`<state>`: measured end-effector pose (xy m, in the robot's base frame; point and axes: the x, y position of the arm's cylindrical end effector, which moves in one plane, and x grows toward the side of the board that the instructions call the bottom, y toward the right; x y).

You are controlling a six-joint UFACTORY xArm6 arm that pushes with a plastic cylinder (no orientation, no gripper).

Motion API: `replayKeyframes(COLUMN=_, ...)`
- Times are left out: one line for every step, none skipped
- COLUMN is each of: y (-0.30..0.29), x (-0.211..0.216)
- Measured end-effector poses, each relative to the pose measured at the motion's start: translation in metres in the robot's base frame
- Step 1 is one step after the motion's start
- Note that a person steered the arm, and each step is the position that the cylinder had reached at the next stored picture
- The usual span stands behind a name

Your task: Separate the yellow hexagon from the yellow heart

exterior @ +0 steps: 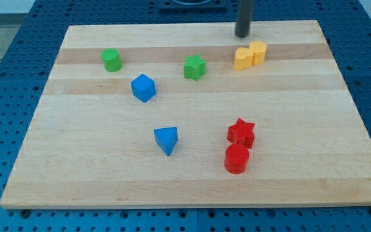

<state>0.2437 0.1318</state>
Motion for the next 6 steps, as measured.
replayKeyframes(y=0.007, x=0.054)
replayKeyframes(y=0.034, x=0.086)
replayKeyframes(y=0.058, x=0.104)
replayKeyframes(y=0.059, x=0.106)
replayKeyframes(y=0.093, x=0.116)
replayKeyframes(y=0.082, x=0.161)
